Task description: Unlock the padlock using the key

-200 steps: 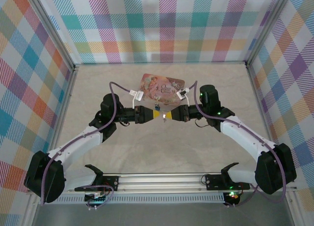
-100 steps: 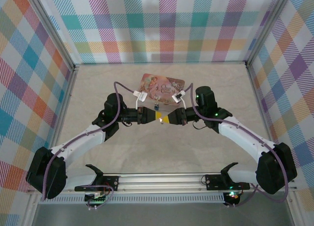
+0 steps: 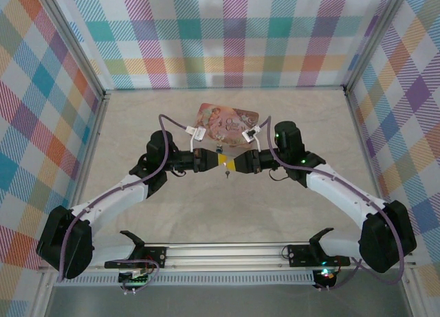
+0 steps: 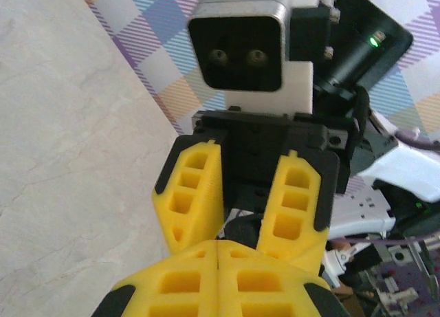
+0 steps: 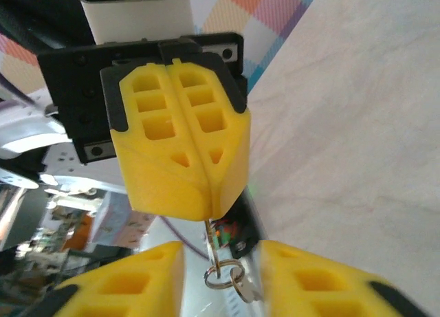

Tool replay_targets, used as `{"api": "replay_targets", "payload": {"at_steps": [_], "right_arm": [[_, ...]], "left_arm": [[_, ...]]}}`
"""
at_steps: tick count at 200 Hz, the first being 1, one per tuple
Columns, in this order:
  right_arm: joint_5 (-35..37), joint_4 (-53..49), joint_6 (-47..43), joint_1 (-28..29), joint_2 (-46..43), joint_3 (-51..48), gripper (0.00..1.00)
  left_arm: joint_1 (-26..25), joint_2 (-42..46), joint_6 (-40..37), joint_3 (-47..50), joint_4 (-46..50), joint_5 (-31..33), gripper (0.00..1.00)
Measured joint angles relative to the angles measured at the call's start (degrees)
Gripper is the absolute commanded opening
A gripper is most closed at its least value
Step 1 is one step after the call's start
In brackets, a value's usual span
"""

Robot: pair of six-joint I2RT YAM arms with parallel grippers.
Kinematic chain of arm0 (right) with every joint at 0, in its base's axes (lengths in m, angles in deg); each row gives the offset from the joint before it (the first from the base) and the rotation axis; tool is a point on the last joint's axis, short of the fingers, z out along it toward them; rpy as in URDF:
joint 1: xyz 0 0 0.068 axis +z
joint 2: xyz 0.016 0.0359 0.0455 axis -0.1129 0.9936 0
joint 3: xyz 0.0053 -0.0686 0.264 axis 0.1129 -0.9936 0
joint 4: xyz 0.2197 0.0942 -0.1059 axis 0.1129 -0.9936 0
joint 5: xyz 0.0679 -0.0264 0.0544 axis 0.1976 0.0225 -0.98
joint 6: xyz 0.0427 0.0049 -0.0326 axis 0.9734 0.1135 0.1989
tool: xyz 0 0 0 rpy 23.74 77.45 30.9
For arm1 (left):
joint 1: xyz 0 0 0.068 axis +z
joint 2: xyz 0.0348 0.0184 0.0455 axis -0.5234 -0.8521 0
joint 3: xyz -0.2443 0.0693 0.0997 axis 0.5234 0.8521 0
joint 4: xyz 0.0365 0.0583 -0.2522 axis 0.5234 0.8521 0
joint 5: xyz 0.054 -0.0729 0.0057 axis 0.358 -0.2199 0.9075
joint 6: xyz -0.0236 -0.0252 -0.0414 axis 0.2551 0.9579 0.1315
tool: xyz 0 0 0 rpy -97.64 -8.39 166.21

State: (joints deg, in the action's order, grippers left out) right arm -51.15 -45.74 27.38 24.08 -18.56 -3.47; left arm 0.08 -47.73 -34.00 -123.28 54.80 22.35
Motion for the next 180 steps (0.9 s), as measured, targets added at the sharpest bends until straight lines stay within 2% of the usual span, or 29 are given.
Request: {"api": "replay_targets", "payload": {"at_steps": [49, 92, 131, 165, 180], "right_arm": [[13.97, 16.65, 10.43, 1.2, -4.72, -11.45, 0.49], [23.8, 27.63, 14.86, 5.97, -4.72, -13.88, 0.5], [26.97, 32.98, 16.31, 7.34, -4.28, -13.86, 0.44], [28.0, 33.62, 16.61, 8.17, -2.43, -13.62, 0.49], [28.39, 33.62, 16.55, 8.48, -2.03, -13.6, 0.45]], "left_arm": [[-0.04, -0.02, 5.05, 1.44, -4.68, 6.82, 0.0], [-0.17, 0.0, 7.65, 2.69, -7.32, 10.12, 0.0], [-0.17, 0.02, 8.41, 3.89, -7.8, 11.78, 0.0], [-0.22, 0.46, 9.27, 4.17, -8.26, 13.0, 0.0], [-0.22, 0.76, 9.44, 4.17, -9.05, 13.25, 0.0]]}}
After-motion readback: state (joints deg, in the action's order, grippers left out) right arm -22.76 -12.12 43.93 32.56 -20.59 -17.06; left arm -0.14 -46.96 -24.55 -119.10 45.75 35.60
